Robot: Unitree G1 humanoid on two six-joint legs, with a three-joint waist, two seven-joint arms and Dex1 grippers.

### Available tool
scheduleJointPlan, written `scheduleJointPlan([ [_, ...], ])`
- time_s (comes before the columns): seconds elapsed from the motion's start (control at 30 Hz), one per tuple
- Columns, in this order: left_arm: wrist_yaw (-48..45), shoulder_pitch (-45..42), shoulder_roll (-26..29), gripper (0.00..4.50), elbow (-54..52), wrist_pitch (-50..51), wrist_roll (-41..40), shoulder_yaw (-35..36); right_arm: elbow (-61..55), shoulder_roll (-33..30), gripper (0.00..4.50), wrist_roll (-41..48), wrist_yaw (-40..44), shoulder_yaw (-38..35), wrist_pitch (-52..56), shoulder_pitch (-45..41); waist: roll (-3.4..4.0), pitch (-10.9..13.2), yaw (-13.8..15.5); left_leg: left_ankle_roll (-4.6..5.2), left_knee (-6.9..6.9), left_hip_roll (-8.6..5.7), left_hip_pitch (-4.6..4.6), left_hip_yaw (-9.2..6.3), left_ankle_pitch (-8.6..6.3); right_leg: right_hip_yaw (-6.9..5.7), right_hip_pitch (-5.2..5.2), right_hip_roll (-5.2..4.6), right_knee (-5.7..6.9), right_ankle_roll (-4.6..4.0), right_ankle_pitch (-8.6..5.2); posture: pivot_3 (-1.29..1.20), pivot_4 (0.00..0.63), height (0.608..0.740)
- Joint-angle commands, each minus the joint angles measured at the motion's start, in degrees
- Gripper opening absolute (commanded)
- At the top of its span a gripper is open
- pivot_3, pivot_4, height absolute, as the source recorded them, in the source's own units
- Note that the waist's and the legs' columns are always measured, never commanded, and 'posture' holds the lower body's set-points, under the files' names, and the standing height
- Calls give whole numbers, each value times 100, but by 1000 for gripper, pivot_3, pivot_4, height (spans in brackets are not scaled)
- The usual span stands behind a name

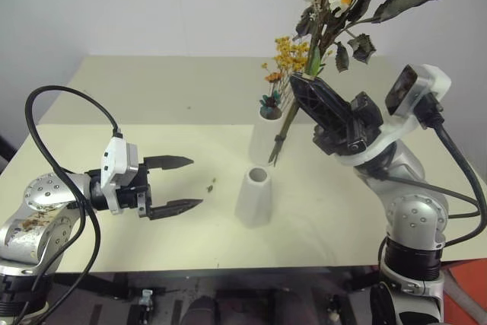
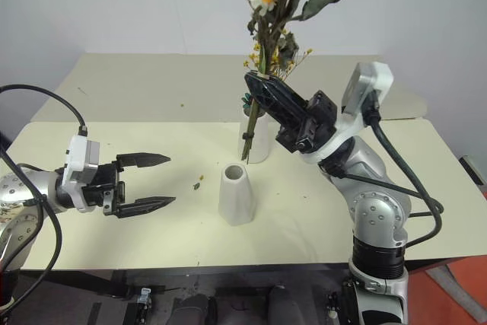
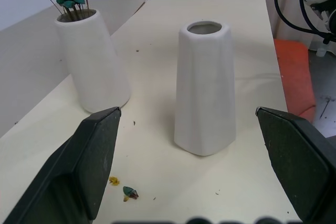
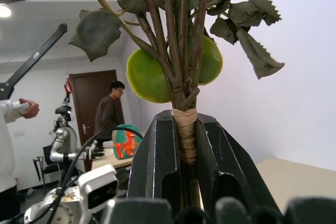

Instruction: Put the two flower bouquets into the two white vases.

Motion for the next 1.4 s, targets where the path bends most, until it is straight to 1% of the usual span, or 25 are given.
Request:
scheduleJointPlan([
  [0.03, 53, 1, 2, 4500, -151, -31, -44, 96, -163, 80, 222, 105, 44, 62, -139, -53, 0, 0, 0, 0, 0, 0, 0, 0, 0, 0, 0, 0, 0, 0, 0, 0, 150, 740],
  [0.3, 105, -122, -52, 4500, -63, -53, 4, 12, 38, 178, 222, -136, 158, 230, -229, 19, 0, 0, 2, 0, 0, -1, -1, 0, 0, 0, 0, 0, 0, 0, 0, 0, 150, 740],
  [1.0, 223, 23, -23, 4500, -25, -151, 97, 177, 530, 373, 222, -744, 553, 584, -503, 203, 0, 0, -2, 0, 0, 0, 0, 0, 0, 0, -1, 0, 1, 0, 0, 0, 150, 740],
  [1.4, 207, -56, 8, 4500, 28, -150, 108, 154, 648, 539, 222, -1020, 800, 734, -698, 494, 0, 0, -3, 0, 0, 0, 1, 0, 0, -1, -1, 1, 2, 1, -1, 0, 150, 740],
])
